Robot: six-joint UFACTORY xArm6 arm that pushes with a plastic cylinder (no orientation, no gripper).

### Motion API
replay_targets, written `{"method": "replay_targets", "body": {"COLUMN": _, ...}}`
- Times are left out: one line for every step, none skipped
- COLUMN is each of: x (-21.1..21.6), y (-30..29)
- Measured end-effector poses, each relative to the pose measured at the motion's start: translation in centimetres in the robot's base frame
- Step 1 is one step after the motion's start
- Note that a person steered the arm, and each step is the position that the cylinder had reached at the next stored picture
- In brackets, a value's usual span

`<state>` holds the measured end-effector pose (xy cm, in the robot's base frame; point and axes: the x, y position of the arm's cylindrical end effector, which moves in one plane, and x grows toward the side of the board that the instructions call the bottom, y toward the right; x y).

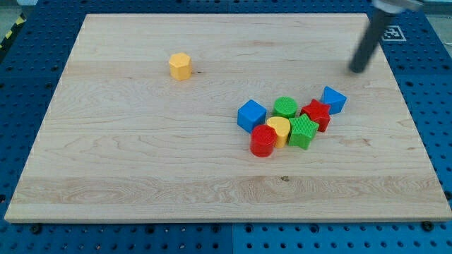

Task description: Push the blue triangle near right to the red star

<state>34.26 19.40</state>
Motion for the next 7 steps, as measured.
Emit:
{"method": "replay_targets", "body": {"x": 2.3, "y": -5.8}}
{"method": "replay_targets", "body": {"x": 9.6, "y": -0.9}}
{"method": "replay_targets", "body": {"x": 12.0, "y": 8.6}}
{"method": "replay_targets", "body": {"x": 9.9, "y": 10.8}}
{"method": "replay_targets", "body": {"x": 7.7, "y": 7.2}}
{"method": "replay_targets", "body": {"x": 13.3, "y": 4.5}}
{"method": "replay_targets", "body": {"x": 17.0, "y": 3.0}}
